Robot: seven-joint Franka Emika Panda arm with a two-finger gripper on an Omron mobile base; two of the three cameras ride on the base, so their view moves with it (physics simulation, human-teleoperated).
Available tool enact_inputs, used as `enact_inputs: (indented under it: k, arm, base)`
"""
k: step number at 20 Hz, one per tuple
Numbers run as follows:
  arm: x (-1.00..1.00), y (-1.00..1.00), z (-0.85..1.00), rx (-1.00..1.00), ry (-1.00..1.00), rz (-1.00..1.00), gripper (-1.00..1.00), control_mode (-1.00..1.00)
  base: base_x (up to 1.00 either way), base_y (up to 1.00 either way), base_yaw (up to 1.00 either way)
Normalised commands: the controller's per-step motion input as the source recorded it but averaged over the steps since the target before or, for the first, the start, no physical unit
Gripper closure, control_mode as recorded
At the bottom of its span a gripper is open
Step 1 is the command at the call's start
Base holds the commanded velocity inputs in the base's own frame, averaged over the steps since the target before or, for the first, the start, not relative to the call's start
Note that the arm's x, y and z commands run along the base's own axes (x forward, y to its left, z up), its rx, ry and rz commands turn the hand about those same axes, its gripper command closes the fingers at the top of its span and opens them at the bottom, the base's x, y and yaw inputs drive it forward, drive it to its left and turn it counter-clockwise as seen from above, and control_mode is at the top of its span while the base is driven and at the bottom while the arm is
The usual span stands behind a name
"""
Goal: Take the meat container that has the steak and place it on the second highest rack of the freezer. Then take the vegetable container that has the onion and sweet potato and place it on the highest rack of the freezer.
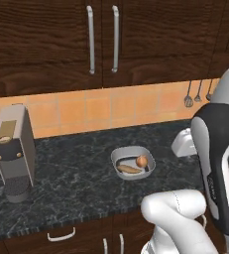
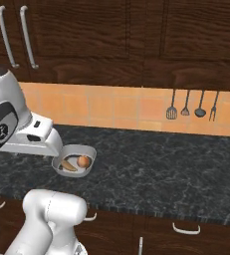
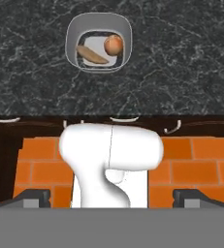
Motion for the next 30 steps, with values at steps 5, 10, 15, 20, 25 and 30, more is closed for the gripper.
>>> enact_inputs:
  k: [5, 10, 15, 20, 25, 30]
  arm:
    - [0.93, -0.23, -0.58, 0.00, -0.01, 0.00, -1.00, -1.00]
    - [0.71, -0.23, -0.82, 0.00, 0.00, -0.01, -1.00, -1.00]
    - [0.60, -0.14, -0.72, 0.00, 0.00, -0.02, -1.00, -1.00]
    - [0.66, -0.02, -0.41, 0.00, 0.00, -0.04, -1.00, -1.00]
    - [0.60, 0.00, -0.53, 0.00, 0.00, -0.05, -1.00, -1.00]
    - [0.53, 0.00, -0.50, 0.00, 0.00, -0.06, -1.00, -1.00]
  base:
    - [0.00, 0.00, 0.00]
    - [0.00, 0.00, 0.00]
    - [0.00, 0.00, 0.00]
    - [0.00, 0.00, 0.00]
    - [0.00, 0.00, 0.00]
    - [0.00, 0.00, 0.00]
